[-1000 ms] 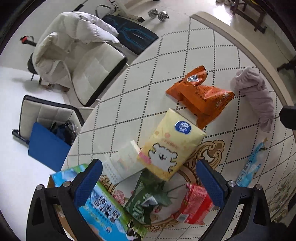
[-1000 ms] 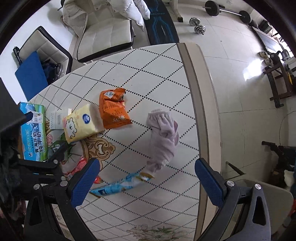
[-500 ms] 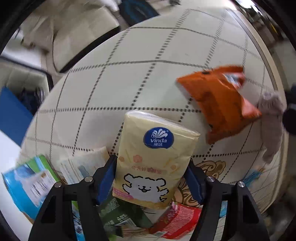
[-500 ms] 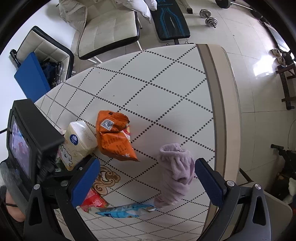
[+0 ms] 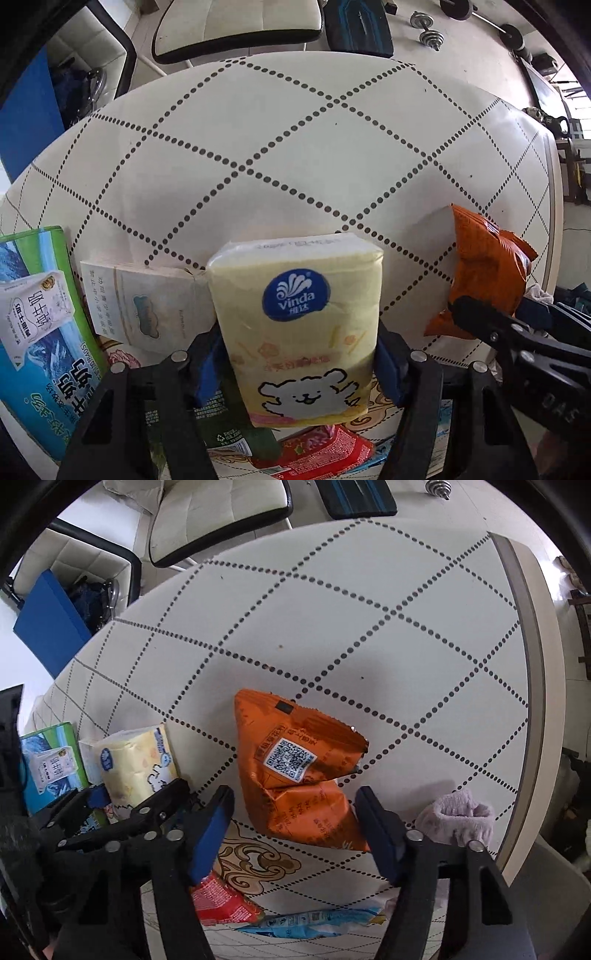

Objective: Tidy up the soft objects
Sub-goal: 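Grasp the yellow Vinda tissue pack with left tool while right tool grasps orange snack bag, then carry tissue pack with left tool while right tool carries orange bag into box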

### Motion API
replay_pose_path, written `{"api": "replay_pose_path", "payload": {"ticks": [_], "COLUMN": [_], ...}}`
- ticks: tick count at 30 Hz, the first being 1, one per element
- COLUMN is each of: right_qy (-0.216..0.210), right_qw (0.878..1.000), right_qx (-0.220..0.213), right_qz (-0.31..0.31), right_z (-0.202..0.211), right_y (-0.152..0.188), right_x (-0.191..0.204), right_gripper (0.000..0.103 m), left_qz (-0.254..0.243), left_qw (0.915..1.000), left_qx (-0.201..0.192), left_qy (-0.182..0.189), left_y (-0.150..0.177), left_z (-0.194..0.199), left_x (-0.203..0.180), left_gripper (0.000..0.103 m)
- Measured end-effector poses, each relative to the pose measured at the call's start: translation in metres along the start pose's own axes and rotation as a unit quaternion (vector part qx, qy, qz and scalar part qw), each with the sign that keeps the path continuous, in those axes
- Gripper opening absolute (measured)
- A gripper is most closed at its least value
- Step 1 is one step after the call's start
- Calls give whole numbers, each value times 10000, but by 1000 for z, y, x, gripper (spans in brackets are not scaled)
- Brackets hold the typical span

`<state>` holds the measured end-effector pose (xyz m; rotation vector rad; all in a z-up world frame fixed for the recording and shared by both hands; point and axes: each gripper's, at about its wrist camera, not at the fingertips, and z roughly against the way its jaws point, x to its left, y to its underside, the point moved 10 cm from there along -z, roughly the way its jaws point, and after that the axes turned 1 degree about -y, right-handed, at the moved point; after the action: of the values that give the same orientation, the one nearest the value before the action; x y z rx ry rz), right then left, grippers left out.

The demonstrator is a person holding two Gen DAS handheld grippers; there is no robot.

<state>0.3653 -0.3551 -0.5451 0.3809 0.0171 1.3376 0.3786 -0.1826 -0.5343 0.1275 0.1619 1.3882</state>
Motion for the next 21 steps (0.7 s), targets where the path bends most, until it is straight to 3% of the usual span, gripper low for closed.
{"api": "replay_pose_path", "payload": {"ticks": [4, 9, 15, 21], "right_qy": [-185, -297, -581, -952], "right_qw": [9997, 9990, 9959, 9879], "right_qx": [-80, -316, -681, -944], "right_qz": [-156, -50, 140, 777], "right_z": [0, 21, 75, 130], "right_y": [4, 20, 57, 121], "right_x": [-2, -4, 3, 65], "right_gripper": [43, 42, 42, 42], "left_qz": [63, 124, 65, 365], "left_qw": [9999, 9989, 9952, 9878], "left_qx": [-137, -457, -971, -1494], "left_qy": [-58, -29, 100, 256], "left_y": [6, 27, 51, 88], "left_z": [4, 27, 101, 179], "left_x": [0, 1, 4, 51], "left_gripper": [62, 62, 62, 62]}}
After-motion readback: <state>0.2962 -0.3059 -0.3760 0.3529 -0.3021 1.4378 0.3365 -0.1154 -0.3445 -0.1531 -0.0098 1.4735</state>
